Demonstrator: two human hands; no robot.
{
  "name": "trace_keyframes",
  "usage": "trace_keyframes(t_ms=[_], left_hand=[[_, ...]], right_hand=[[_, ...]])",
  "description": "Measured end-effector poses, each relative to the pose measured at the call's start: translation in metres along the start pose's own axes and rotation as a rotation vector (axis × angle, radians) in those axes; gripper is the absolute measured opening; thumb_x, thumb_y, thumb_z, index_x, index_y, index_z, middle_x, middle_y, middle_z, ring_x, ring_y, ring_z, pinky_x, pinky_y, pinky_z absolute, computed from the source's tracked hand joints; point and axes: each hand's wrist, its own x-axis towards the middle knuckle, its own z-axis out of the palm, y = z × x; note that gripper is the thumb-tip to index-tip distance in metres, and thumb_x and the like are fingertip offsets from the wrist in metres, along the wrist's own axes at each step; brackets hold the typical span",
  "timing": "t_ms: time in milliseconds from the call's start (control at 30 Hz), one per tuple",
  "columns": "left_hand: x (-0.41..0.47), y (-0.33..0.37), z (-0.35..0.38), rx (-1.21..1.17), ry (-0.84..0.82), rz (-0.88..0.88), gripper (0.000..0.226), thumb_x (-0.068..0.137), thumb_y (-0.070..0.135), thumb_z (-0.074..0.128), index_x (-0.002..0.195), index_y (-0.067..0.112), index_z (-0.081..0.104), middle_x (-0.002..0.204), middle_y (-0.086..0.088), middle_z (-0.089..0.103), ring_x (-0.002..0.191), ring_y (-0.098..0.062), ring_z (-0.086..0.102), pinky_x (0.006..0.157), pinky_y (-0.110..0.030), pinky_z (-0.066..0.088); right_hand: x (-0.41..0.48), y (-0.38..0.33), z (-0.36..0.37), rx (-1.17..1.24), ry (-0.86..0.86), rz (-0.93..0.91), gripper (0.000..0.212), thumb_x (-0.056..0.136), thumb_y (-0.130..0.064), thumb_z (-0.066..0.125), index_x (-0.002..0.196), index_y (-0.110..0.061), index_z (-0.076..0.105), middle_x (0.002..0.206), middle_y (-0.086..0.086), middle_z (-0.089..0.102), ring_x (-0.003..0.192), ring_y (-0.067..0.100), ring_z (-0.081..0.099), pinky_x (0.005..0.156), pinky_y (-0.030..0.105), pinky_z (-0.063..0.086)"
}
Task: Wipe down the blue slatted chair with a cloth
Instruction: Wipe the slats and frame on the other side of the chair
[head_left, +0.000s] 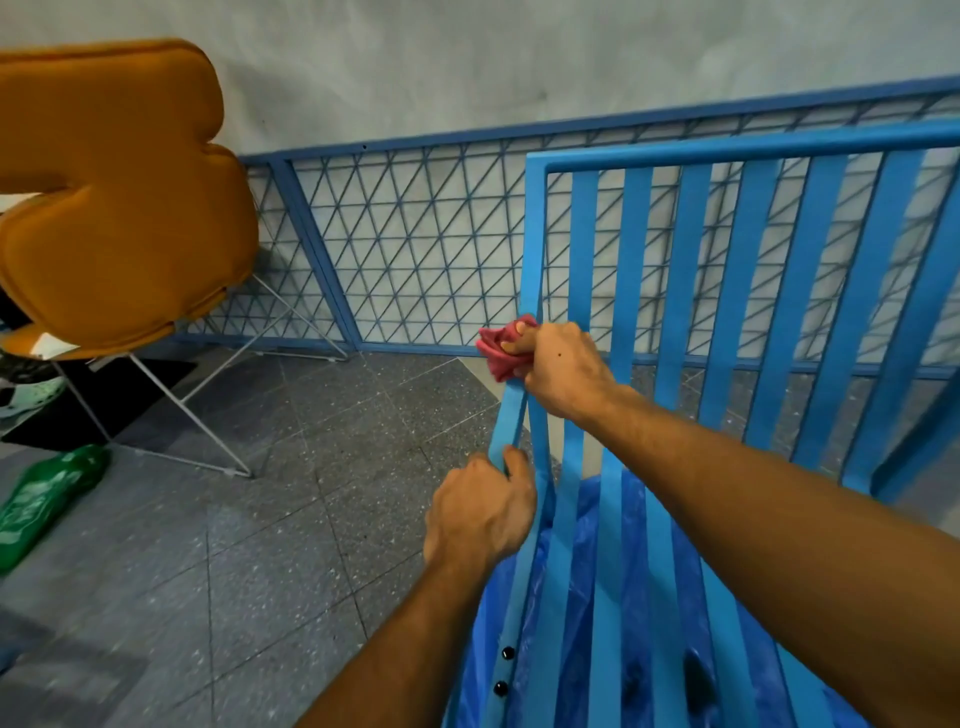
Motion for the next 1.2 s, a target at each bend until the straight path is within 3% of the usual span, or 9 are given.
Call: trace_keyframes(t_ms=[67, 200, 400, 633, 700, 767, 833, 1033, 1200], left_hand=[[0.002, 0.000, -0.002, -0.017, 0.016, 0.011, 0.057, 0.099, 0.054, 0.015, 0.085, 0.019, 0.058, 0.086, -0.010, 0.068, 0.066, -0.017, 0.057, 0.070, -0.037, 0.043], [0.005, -0.004, -0.004, -0.046, 0.060, 0.003, 0.049, 0.105, 0.035, 0.017, 0.097, 0.012, 0.060, 0.109, -0.019, 0.072, 0.093, -0.036, 0.066, 0.076, -0.037, 0.039], [0.002, -0.002, -0.003, -0.094, 0.017, -0.077, 0.060, 0.104, 0.045, 0.017, 0.062, 0.018, 0.050, 0.060, -0.005, 0.064, 0.050, -0.018, 0.066, 0.050, -0.030, 0.058], [0.006, -0.003, -0.003, -0.074, 0.008, -0.050, 0.055, 0.104, 0.042, 0.021, 0.062, 0.019, 0.048, 0.056, 0.000, 0.059, 0.048, -0.015, 0.062, 0.043, -0.027, 0.050], [0.005, -0.003, -0.004, -0.098, 0.018, -0.045, 0.056, 0.101, 0.043, 0.019, 0.060, 0.017, 0.048, 0.064, -0.006, 0.064, 0.059, -0.026, 0.068, 0.058, -0.039, 0.061], [0.006, -0.003, -0.005, -0.097, 0.023, -0.028, 0.055, 0.097, 0.042, 0.017, 0.062, 0.015, 0.048, 0.077, -0.015, 0.070, 0.071, -0.035, 0.071, 0.072, -0.046, 0.063], [0.006, -0.004, -0.006, -0.113, 0.022, -0.038, 0.055, 0.098, 0.041, 0.018, 0.064, 0.014, 0.051, 0.084, -0.020, 0.071, 0.076, -0.040, 0.071, 0.074, -0.048, 0.063], [0.005, -0.004, -0.008, -0.092, 0.058, -0.026, 0.038, 0.103, 0.033, 0.025, 0.089, 0.014, 0.055, 0.098, -0.018, 0.072, 0.087, -0.039, 0.069, 0.076, -0.041, 0.056], [0.003, -0.001, -0.005, -0.150, 0.131, -0.088, 0.026, 0.104, 0.035, 0.028, 0.104, 0.012, 0.041, 0.113, -0.023, 0.066, 0.094, -0.038, 0.061, 0.075, -0.039, 0.036]], right_hand=[[-0.030, -0.003, 0.003, 0.042, -0.053, -0.008, 0.034, 0.084, -0.025, 0.078, 0.117, -0.031, 0.073, 0.099, -0.009, 0.073, 0.082, 0.002, 0.064, 0.064, 0.004, 0.047], [-0.066, -0.005, 0.003, 0.024, -0.137, -0.073, 0.040, 0.087, -0.021, 0.074, 0.121, -0.040, 0.069, 0.113, -0.004, 0.074, 0.099, 0.016, 0.067, 0.084, 0.021, 0.050], [-0.027, 0.001, 0.009, -0.019, -0.050, -0.042, 0.036, 0.089, -0.022, 0.073, 0.123, -0.029, 0.068, 0.110, 0.001, 0.072, 0.086, 0.011, 0.062, 0.082, 0.028, 0.058], [0.002, -0.002, 0.006, -0.004, -0.025, -0.014, 0.040, 0.091, -0.013, 0.069, 0.129, -0.024, 0.066, 0.127, 0.006, 0.066, 0.112, 0.024, 0.064, 0.095, 0.029, 0.054], [-0.017, 0.001, 0.006, 0.056, -0.043, -0.025, 0.038, 0.089, -0.010, 0.069, 0.123, -0.029, 0.071, 0.125, 0.000, 0.069, 0.109, 0.017, 0.064, 0.088, 0.012, 0.050], [-0.039, -0.001, 0.009, 0.090, -0.050, 0.011, 0.039, 0.088, -0.015, 0.073, 0.122, -0.033, 0.071, 0.123, -0.003, 0.071, 0.107, 0.014, 0.065, 0.093, 0.021, 0.053], [-0.060, -0.004, 0.014, 0.148, -0.069, 0.028, 0.044, 0.087, -0.013, 0.073, 0.125, -0.035, 0.069, 0.130, -0.006, 0.068, 0.121, 0.014, 0.061, 0.106, 0.029, 0.048], [-0.100, -0.015, 0.025, 0.351, -0.006, 0.051, 0.055, 0.085, -0.001, 0.068, 0.121, -0.042, 0.069, 0.134, -0.009, 0.065, 0.136, 0.002, 0.047, 0.109, 0.010, 0.026], [-0.082, -0.017, 0.018, 0.305, 0.003, 0.100, 0.044, 0.085, -0.011, 0.073, 0.121, -0.036, 0.071, 0.125, -0.005, 0.071, 0.118, 0.015, 0.063, 0.098, 0.018, 0.046]])
